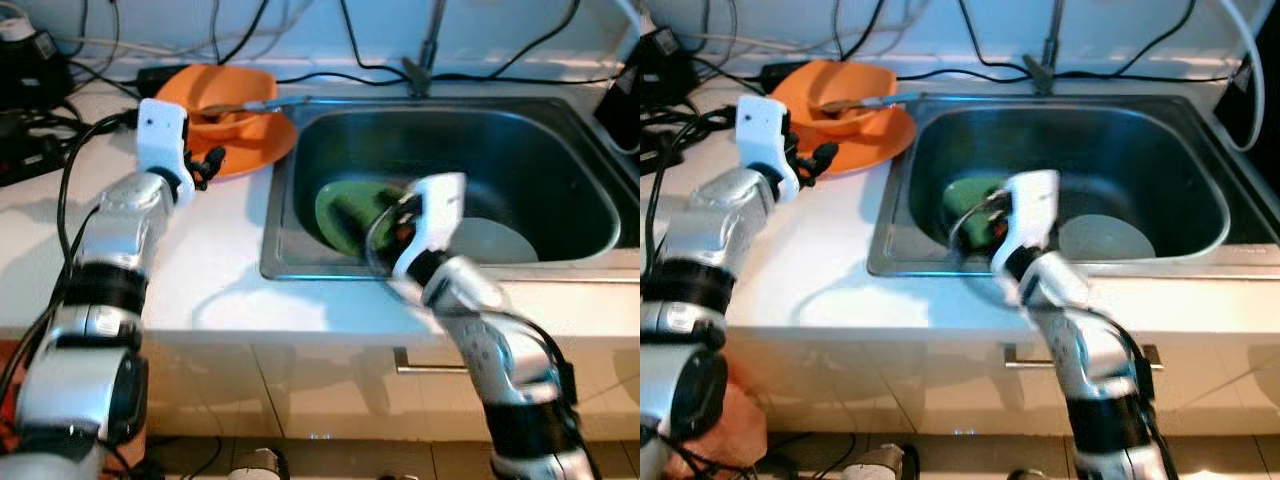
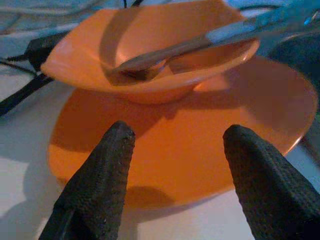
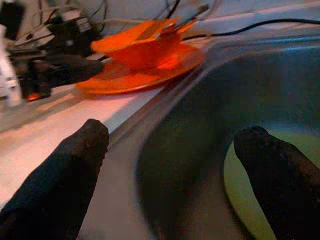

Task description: Kitchen organization

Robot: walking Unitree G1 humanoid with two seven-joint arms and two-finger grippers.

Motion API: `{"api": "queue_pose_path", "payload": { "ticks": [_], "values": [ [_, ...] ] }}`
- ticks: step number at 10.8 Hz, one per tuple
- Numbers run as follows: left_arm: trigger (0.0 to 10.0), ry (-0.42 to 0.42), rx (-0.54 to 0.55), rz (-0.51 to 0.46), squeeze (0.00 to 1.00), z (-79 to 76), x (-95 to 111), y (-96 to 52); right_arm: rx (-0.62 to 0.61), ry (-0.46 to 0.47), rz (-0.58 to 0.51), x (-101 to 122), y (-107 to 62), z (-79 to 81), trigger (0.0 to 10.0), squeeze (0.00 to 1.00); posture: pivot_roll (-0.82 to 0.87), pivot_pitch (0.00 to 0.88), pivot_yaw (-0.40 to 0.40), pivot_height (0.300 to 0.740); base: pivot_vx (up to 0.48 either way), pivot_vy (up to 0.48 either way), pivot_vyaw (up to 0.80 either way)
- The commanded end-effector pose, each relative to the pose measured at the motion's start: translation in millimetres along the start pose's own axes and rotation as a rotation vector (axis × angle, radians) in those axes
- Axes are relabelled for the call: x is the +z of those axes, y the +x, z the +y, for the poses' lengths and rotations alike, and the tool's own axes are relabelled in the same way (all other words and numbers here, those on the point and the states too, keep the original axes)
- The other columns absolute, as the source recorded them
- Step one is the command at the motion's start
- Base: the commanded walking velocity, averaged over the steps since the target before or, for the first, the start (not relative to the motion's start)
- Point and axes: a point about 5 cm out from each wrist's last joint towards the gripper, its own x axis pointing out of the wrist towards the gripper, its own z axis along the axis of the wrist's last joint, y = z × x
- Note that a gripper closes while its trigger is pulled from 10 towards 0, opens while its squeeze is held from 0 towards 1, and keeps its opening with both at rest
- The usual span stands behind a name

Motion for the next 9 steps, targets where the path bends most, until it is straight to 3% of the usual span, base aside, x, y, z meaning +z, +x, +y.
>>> {"api": "queue_pose_path", "payload": {
  "ticks": [1,3,6,9],
  "values": [
    [10.0,0.029,-0.002,0.027,0.0,2.1,-1,3.5,0.024,0.012,0.029,-2,-8.5,4.9,10.0,0.0,0.1,0.073,0.068,0.74,0.0,0.0,0.0],
    [10.0,0.028,-0.003,0.075,0.0,2.2,-9,7.5,0.012,0.016,0.072,-6,-18.0,7.6,10.0,0.0,0.08,0.082,0.072,0.74,0.0,0.0,0.0],
    [10.0,0.111,-0.044,0.183,0.0,0.4,-24,9.4,-0.004,0.004,0.107,-9,-23.7,11.0,10.0,0.0,0.08,0.095,0.083,0.74,0.0,0.0,0.0],
    [10.0,0.177,-0.196,0.327,0.0,-0.6,-40,4.0,-0.008,0.003,0.142,-17,-26.9,13.5,10.0,0.0,0.08,0.101,0.082,0.74,0.0,0.0,0.0]
  ]
}}
